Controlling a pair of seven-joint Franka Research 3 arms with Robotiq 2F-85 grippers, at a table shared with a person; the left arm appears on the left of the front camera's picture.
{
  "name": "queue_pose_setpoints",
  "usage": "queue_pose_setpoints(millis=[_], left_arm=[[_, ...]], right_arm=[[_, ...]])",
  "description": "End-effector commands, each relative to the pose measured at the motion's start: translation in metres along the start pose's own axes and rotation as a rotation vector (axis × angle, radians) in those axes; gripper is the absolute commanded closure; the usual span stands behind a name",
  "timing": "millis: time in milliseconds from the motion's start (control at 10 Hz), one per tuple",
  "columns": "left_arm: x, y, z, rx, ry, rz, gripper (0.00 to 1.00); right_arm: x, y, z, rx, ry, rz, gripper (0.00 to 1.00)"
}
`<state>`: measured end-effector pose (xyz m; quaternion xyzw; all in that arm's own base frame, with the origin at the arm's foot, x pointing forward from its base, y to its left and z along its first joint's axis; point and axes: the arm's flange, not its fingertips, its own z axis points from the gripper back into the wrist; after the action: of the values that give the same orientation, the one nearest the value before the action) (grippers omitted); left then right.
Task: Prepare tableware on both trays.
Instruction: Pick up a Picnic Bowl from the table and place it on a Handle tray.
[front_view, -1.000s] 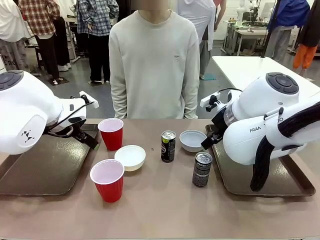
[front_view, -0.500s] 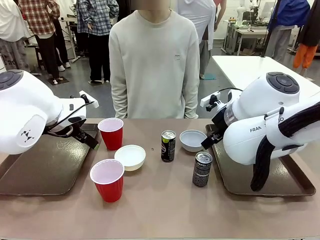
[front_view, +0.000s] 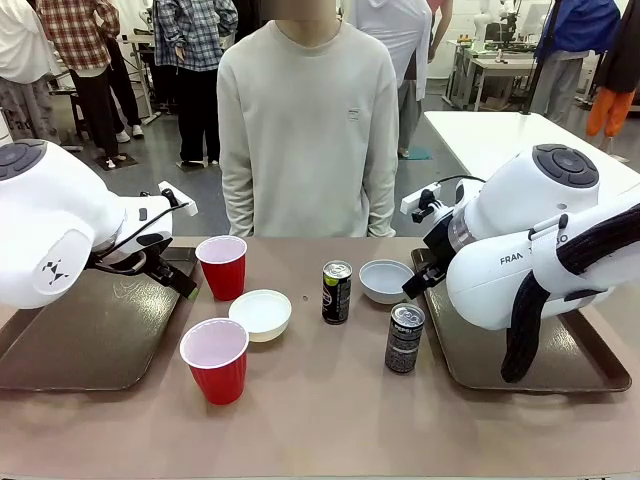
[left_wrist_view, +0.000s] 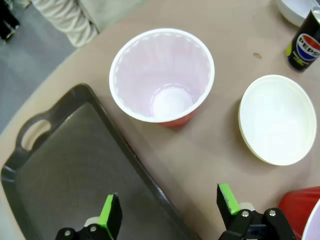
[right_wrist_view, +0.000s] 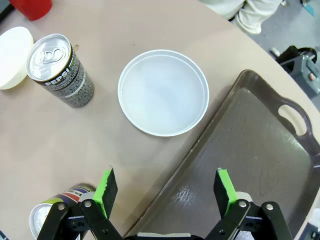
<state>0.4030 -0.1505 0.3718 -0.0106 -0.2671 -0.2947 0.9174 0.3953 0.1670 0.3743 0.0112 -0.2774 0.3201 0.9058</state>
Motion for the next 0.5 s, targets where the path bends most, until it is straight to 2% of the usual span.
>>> queue_pose_setpoints(millis=[0,100,200,400], left_arm=[[0.003,-0.007,0.035,0.042,0.009,-0.002,0.0],[0.007,-0.013,0.068,0.09,0.013,-0.007,0.0],[0.002,-0.022,0.111,0.036,0.065,-0.088,0.0],[-0.033,-0.043,0.136,-0.042,0.218,-0.156,0.0]], right_arm=[[0.008,0.008,0.038,-0.005,-0.073,0.024,0.0],[0.012,0.016,0.07,-0.034,-0.099,0.042,0.0],[0.005,0.024,0.109,-0.062,-0.045,0.08,0.0],[-0.041,0.031,0.124,-0.048,0.154,0.079,0.0]])
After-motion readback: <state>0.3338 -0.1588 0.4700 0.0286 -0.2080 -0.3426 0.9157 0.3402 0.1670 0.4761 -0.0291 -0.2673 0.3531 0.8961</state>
